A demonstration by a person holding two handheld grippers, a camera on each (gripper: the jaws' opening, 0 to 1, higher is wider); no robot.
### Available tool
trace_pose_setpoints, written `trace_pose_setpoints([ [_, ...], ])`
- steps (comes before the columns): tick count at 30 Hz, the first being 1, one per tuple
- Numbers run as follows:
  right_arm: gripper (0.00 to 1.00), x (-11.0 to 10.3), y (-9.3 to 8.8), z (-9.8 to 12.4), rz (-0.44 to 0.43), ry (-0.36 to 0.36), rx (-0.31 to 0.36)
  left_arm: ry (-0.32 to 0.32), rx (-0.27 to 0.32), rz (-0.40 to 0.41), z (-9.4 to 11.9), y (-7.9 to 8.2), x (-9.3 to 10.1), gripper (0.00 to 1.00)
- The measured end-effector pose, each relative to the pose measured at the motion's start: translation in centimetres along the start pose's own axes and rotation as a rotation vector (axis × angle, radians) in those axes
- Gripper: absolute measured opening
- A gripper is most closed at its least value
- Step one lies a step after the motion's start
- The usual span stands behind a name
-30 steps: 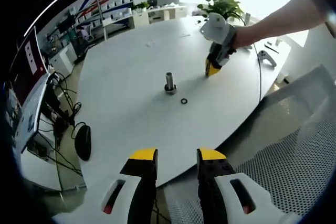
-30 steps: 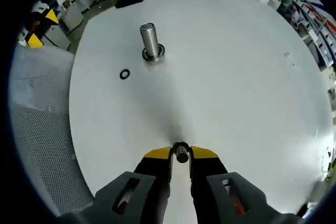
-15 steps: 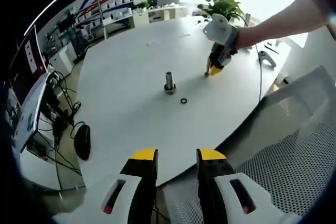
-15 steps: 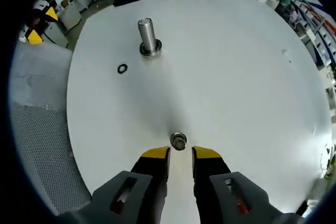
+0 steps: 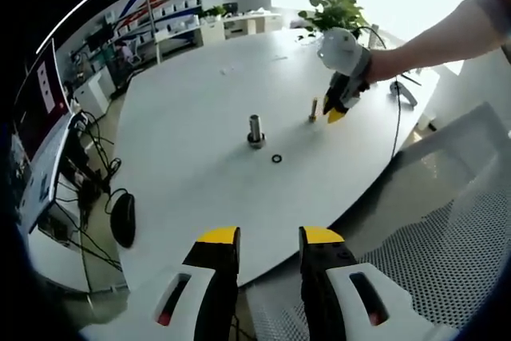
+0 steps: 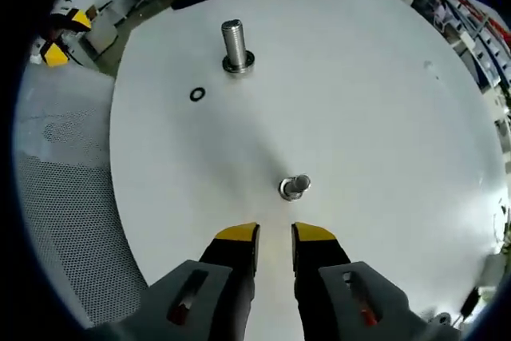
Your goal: Place the washer onto the threaded stud by aligning its center hole with the stud, sliding it down to the base, and recovering from edge contact or off-axis alignment until the washer reaches the visible bottom stop.
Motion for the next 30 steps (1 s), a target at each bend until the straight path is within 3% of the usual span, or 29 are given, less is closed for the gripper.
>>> trace_pose_setpoints([
  [16,0.19,-4.5,-0.3,-1.1,0.045,0.060,-0.035,0.003,0.032,0.011,0.2,0.3,0.0,0.28],
  [23,0.19,-6.5,1.4,-1.4,0.102,0.097,-0.037,0.004,0.050,0.023,0.3,0.5,0.0,0.29],
  [30,0.19,-7.4,4.1,-2.6,0.139,0.108,-0.023,0.009,0.062,0.032,0.3,0.7,-0.1,0.28],
])
Point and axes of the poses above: the point that each gripper's makers call its tool centre point, and the gripper's own axes: z roughly backward along the fingers, x roughly to its right, y roughly out of its top, the point moved 2 cm from there along z, roughly backward along the fingers, and after that the axes turned 12 degrees about x, right-handed, at the moved point
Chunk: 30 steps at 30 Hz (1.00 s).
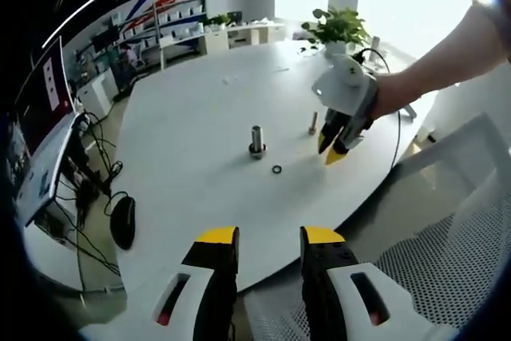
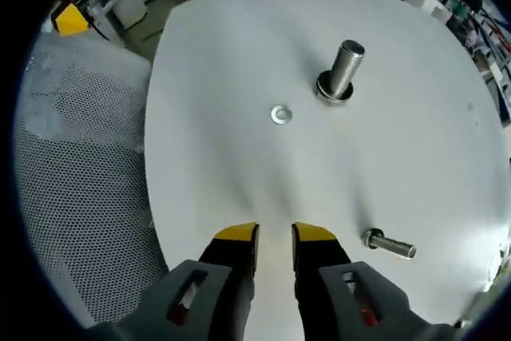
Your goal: Place the washer onto the threaded stud by aligning its center hole with the stud, sliding it down to the base, and recovering from edge contact or off-axis alignment until the washer reaches the visible bottom stop.
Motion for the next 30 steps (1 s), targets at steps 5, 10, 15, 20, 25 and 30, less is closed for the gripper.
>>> trace_pose_setpoints([
  [5,0.22,0.5,0.8,-0.7,0.010,-0.004,0.000,-0.007,-0.006,-0.002,-0.1,-0.1,0.1,0.28],
  [10,0.24,1.1,1.6,-1.0,0.006,-0.007,0.026,-0.003,-0.002,0.002,-0.1,0.0,-0.1,0.28],
  [15,0.25,1.4,1.7,-1.9,0.012,-0.007,0.032,-0.008,-0.010,0.007,-0.1,-0.2,0.1,0.27],
  [20,0.25,1.8,2.5,-2.3,0.002,-0.010,0.066,-0.014,-0.009,0.005,-0.3,0.0,0.0,0.27],
  [25,0.25,2.0,2.7,-2.5,0.000,-0.013,0.085,-0.025,-0.001,0.024,-0.3,0.1,0.1,0.27],
  [30,0.25,2.2,2.9,-2.7,-0.016,-0.007,0.134,-0.030,0.008,0.021,-0.3,0.2,0.2,0.27],
])
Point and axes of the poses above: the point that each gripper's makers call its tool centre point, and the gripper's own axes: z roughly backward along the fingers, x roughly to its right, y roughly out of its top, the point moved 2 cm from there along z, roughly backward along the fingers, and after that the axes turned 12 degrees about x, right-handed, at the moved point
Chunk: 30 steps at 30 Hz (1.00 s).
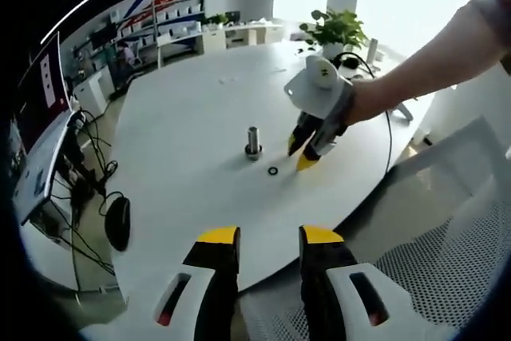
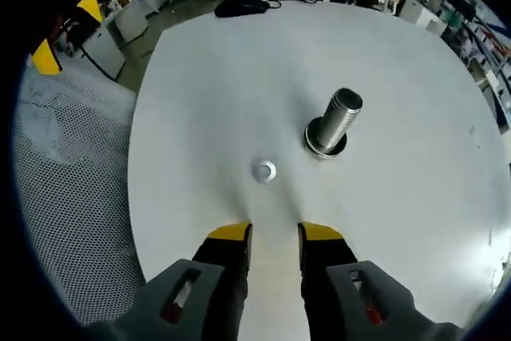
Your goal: Place the washer onto the threaded stud by aligning its center hole with the stud, sliding it down to the base, and recovering from edge contact or off-axis alignment until the washer reaches the visible bottom stop.
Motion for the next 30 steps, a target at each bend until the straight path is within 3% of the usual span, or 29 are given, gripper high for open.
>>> trace_pose_setpoints([
  [5,0.26,-0.2,0.2,-0.1,0.018,0.008,0.024,-0.006,-0.035,-0.008,-0.1,-0.6,0.2,0.28],
  [9,0.25,0.0,0.5,-0.3,0.012,0.010,0.053,0.005,-0.001,0.008,0.1,0.0,-0.1,0.28],
  [18,0.29,-0.7,2.6,-1.8,0.058,0.043,0.077,-0.005,-0.019,0.004,-0.1,-0.3,0.1,0.28],
  [22,0.26,-0.7,3.6,-2.5,0.069,0.056,0.057,-0.004,-0.028,0.002,-0.1,-0.5,0.1,0.28],
  [25,0.23,-1.4,4.0,-2.9,0.128,0.094,0.032,-0.004,-0.026,0.010,-0.1,-0.4,0.2,0.28],
  [30,0.20,-1.6,4.0,-2.8,0.204,0.138,-0.058,-0.008,-0.027,0.010,-0.1,-0.5,0.2,0.28],
])
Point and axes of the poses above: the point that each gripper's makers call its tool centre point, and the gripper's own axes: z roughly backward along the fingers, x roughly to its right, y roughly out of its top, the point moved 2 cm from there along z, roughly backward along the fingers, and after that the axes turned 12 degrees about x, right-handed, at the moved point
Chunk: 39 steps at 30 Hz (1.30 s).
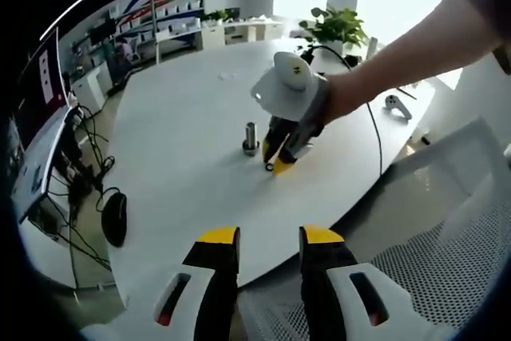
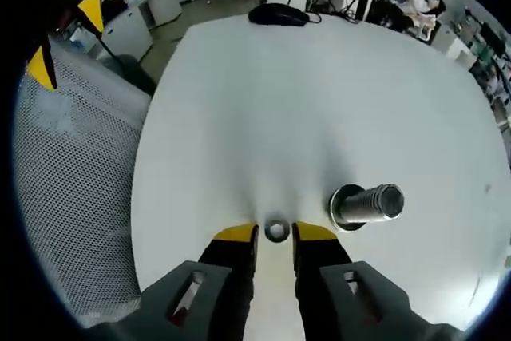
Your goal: Place the washer onto the threaded stud by aligning its center hole with the stud, sliding it down to the base, and recovering from edge contact or off-axis alignment until the washer reaches the visible bottom stop.
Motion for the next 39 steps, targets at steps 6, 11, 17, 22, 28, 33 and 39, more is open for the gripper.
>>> trace_pose_setpoints([
  [6,0.16,0.2,0.0,0.0,0.035,0.026,-0.090,-0.004,0.001,-0.002,0.0,0.1,0.0,0.28],
  [11,0.15,-0.1,0.0,-0.1,0.074,0.017,-0.138,-0.008,0.003,0.003,0.0,0.1,0.1,0.27],
  [17,0.15,-0.3,0.1,-0.2,0.156,0.016,-0.254,-0.015,-0.018,-0.024,-0.1,-0.2,0.3,0.27],
  [22,0.15,0.0,0.1,-0.6,0.164,0.010,-0.312,-0.015,-0.039,-0.026,-0.1,-0.6,0.4,0.27],
  [28,0.15,0.1,-0.1,-0.6,0.144,-0.009,-0.306,-0.024,-0.045,-0.046,0.0,-0.7,0.6,0.27],
  [33,0.15,-0.4,-0.4,-0.1,0.094,0.000,-0.243,-0.038,-0.051,-0.045,-0.2,-0.8,0.7,0.27],
  [39,0.14,-1.3,-1.3,0.7,0.013,-0.028,-0.154,-0.045,-0.042,-0.038,-0.2,-0.7,0.8,0.28],
])
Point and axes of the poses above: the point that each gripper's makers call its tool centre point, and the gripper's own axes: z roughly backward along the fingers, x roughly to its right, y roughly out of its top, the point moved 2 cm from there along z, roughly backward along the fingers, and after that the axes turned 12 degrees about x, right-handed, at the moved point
